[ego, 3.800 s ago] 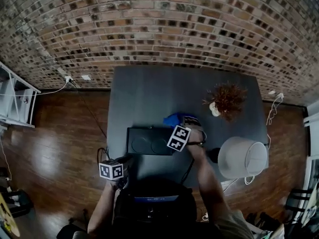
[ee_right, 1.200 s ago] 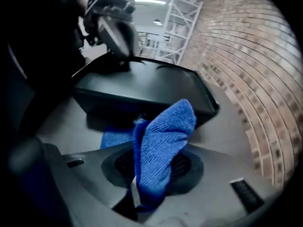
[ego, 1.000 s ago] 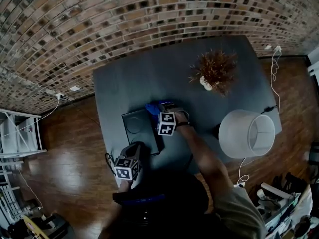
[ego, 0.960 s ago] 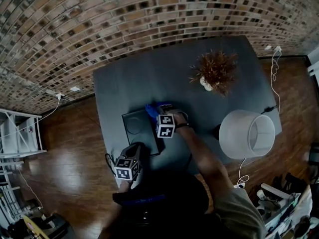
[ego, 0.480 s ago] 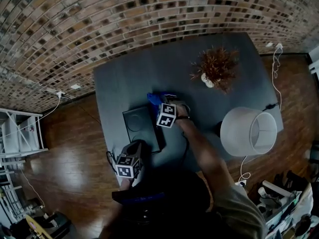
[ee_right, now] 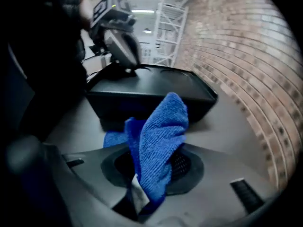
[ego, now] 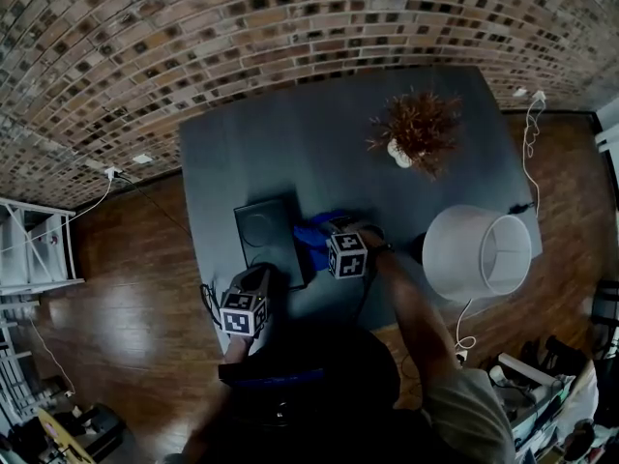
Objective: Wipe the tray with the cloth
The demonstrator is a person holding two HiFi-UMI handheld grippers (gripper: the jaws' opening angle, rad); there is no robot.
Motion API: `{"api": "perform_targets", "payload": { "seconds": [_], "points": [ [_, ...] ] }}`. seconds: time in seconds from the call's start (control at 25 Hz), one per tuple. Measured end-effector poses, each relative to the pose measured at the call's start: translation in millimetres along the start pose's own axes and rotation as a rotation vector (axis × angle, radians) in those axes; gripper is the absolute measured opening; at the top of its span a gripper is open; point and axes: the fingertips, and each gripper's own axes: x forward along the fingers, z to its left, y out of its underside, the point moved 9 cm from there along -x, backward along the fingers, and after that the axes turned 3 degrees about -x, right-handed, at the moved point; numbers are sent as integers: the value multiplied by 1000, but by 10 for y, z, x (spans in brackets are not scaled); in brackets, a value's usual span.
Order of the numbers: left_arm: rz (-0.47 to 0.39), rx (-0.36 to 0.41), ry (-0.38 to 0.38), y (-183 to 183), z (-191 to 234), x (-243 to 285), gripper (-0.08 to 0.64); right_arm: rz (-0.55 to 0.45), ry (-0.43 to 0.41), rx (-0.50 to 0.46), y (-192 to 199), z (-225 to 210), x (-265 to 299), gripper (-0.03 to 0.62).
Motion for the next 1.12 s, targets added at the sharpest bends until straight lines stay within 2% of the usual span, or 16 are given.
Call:
{"api": "perform_targets", "payload": {
  "seconds": [0.08,0.12,0.16,0.2,0.32,0.44,0.48,0.52,0.64,0.68,0.72,0.8,0.92,1.0,1.04,1.12],
  "points": [
    [-5,9,-1,6,-3,1,15,-20,62,224,51,9,-142,132],
    [-14,16,-2,-15,-6,-2,15,-57,64,291,6,59,-164,132],
    [-20,17,-2,-27,-7,-1,15,-93,50,313,-86,135,-135,132],
    [-19,12,1,-20,-1,5,15,-104,37,295,-202,221,-63,132],
    [2,11,-5,7,12,20,15,-15,14,136,-407,491,123,133],
    [4,15,-14,12,13,36,15,-56,-236,-15,-370,772,-49,133],
    [-5,12,-13,12,12,32,15,-77,-261,-15,-345,774,-95,133],
    [-15,7,-10,13,7,27,15,-77,-221,16,-301,706,-108,133],
    [-20,12,-15,19,2,37,15,26,72,175,-202,322,7,137],
    [-23,15,-15,8,-5,43,15,44,114,203,-259,262,46,137],
    [-27,16,-12,-1,-13,43,15,52,114,199,-360,281,66,137],
    [-26,10,-14,5,-8,34,15,91,51,97,-523,502,53,137],
    [-31,5,-20,-10,5,31,15,67,-150,-111,-530,1022,-123,135],
    [-35,6,-18,-1,7,27,15,8,-236,-143,-413,1216,-173,135],
    [-34,7,-16,10,9,24,15,5,-211,-101,-327,1176,-157,135],
    [-39,10,-12,11,7,26,15,49,-40,61,-184,862,-106,137]
  ]
}}
